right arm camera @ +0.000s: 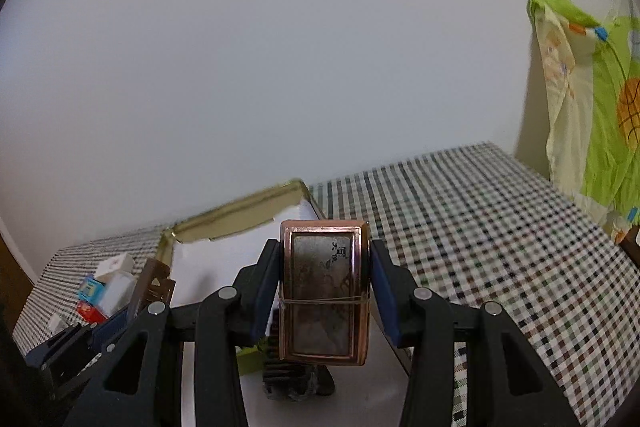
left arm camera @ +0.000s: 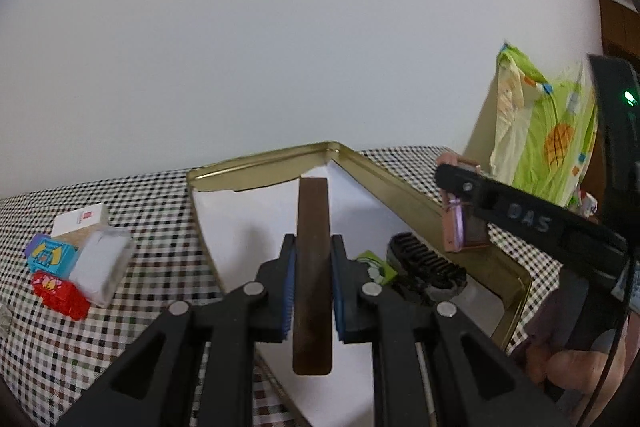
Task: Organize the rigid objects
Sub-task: 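Carry the frame and brown bar into the tin tray and open both tools, then withdraw both tools from the tray toward the remaining blocks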
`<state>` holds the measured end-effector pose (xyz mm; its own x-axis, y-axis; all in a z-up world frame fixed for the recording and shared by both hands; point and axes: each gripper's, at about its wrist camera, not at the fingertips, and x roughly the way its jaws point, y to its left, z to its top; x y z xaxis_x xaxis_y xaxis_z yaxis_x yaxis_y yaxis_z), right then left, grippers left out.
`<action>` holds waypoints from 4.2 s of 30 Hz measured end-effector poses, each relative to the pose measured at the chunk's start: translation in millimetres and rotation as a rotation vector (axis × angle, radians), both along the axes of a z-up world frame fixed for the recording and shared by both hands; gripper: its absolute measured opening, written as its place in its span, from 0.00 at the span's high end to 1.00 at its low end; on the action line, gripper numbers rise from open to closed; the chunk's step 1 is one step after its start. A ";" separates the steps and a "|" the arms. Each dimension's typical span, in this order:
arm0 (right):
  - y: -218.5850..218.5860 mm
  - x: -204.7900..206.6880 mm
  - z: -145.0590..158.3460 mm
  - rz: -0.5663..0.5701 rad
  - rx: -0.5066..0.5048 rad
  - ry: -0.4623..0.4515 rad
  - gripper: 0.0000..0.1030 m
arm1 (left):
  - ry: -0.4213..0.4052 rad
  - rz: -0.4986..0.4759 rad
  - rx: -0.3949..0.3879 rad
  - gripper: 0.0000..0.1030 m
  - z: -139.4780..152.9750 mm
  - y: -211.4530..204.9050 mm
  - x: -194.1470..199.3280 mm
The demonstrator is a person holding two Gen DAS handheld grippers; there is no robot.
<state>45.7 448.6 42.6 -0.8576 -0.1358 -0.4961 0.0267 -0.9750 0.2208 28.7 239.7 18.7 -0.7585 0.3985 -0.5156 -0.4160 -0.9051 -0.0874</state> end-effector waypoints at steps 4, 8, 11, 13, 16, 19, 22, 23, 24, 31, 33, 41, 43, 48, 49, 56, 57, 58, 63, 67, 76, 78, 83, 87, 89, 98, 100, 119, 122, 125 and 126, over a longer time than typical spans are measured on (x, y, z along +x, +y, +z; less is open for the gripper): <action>-5.7 -2.5 -4.1 0.005 0.021 -0.027 0.54 | 0.007 -0.005 -0.047 0.87 -8.5 3.4 -0.7; -17.0 0.0 -3.2 0.010 0.054 -0.015 0.54 | -0.012 0.008 -0.047 0.87 -11.3 1.1 -4.3; -17.1 -9.1 -10.6 0.021 0.057 -0.036 0.54 | -0.031 0.025 -0.048 0.87 -13.5 0.8 -8.2; -24.2 -13.1 -14.5 0.037 0.046 -0.053 0.54 | -0.043 0.041 -0.044 0.87 -14.7 -1.4 -10.4; -24.4 -11.3 -14.3 0.037 0.027 -0.035 0.52 | -0.057 0.052 -0.043 0.87 -17.3 -2.7 -13.3; -23.0 -7.7 -13.6 0.034 0.011 -0.025 0.28 | -0.060 0.052 -0.052 0.86 -20.9 -3.3 -12.5; -20.6 1.8 -6.7 0.016 -0.010 0.037 0.24 | -0.040 0.063 -0.055 0.72 -20.5 -3.3 -9.7; -19.8 4.3 -4.0 0.013 -0.017 0.053 0.24 | -0.034 0.069 -0.056 0.56 -20.2 -3.4 -9.1; -18.1 6.8 -2.2 0.003 -0.022 0.066 0.24 | -0.027 0.080 -0.056 0.46 -19.8 -4.3 -8.4; -2.1 13.3 2.2 -0.051 -0.074 0.078 0.21 | 0.056 0.137 -0.015 0.04 -6.8 -15.3 2.9; -0.5 13.2 2.2 -0.064 -0.081 0.073 0.21 | 0.084 0.158 0.000 0.03 -2.5 -17.9 6.1; -2.5 20.0 5.1 -0.121 -0.036 0.101 0.21 | 0.093 0.187 0.013 0.02 -0.4 -18.4 2.5; -2.6 22.6 6.0 -0.138 -0.023 0.115 0.21 | 0.108 0.207 0.022 0.01 0.2 -22.4 1.8; -5.9 33.7 11.5 -0.179 0.002 0.183 0.21 | 0.148 0.249 0.033 0.01 1.5 -30.1 2.5; -7.2 37.5 13.7 -0.189 0.010 0.205 0.21 | 0.151 0.255 0.036 0.01 2.0 -32.2 2.6; -23.8 57.8 19.2 -0.281 0.083 0.312 0.13 | 0.191 0.314 0.021 0.01 2.9 -55.1 4.5; -26.9 60.9 19.3 -0.291 0.088 0.329 0.13 | 0.199 0.325 0.014 0.01 2.3 -58.7 4.8; -29.7 63.8 19.8 -0.296 0.095 0.340 0.13 | 0.209 0.331 0.006 0.01 1.5 -62.2 5.3; -49.6 70.3 19.4 -0.280 0.152 0.353 0.12 | 0.230 0.343 -0.019 0.01 0.9 -78.7 6.8; -66.4 74.9 16.9 -0.245 0.198 0.344 0.12 | 0.238 0.347 -0.031 0.01 0.8 -93.6 7.1; -92.4 87.9 12.9 -0.204 0.260 0.328 0.12 | 0.221 0.362 -0.028 0.01 -0.2 -131.2 5.1; -93.2 85.6 11.8 -0.206 0.256 0.322 0.12 | 0.212 0.377 -0.028 0.01 0.2 -138.9 3.8; -106.7 87.0 10.6 -0.187 0.215 0.337 0.12 | 0.184 0.415 -0.025 0.01 -0.6 -160.8 -2.3; -130.0 85.2 9.0 -0.126 0.232 0.338 0.12 | 0.169 0.435 -0.019 0.01 -2.1 -173.5 -3.7; -142.7 87.8 8.9 -0.101 0.238 0.344 0.12 | 0.162 0.442 -0.021 0.01 -2.2 -177.9 -4.5; -170.4 83.1 5.3 -0.032 0.197 0.319 0.12 | 0.122 0.449 -0.016 0.01 -4.6 -196.4 -9.2; -176.2 82.0 4.2 -0.017 0.195 0.315 0.12 | 0.111 0.454 -0.014 0.01 -5.1 -202.3 -9.8; -241.4 63.1 -2.6 0.097 0.175 0.271 0.12 | 0.012 0.506 -0.042 0.01 -15.2 -262.5 -25.2; -250.2 64.2 -3.1 0.119 0.206 0.278 0.12 | -0.035 0.515 -0.033 0.01 -19.7 -280.6 -30.1; -248.6 66.8 -3.5 0.124 0.205 0.290 0.12 | -0.054 0.571 -0.065 0.01 -22.0 -299.4 -36.3; -246.5 65.9 -4.3 0.124 0.201 0.287 0.12 | -0.055 0.588 -0.069 0.01 -22.2 -304.7 -37.0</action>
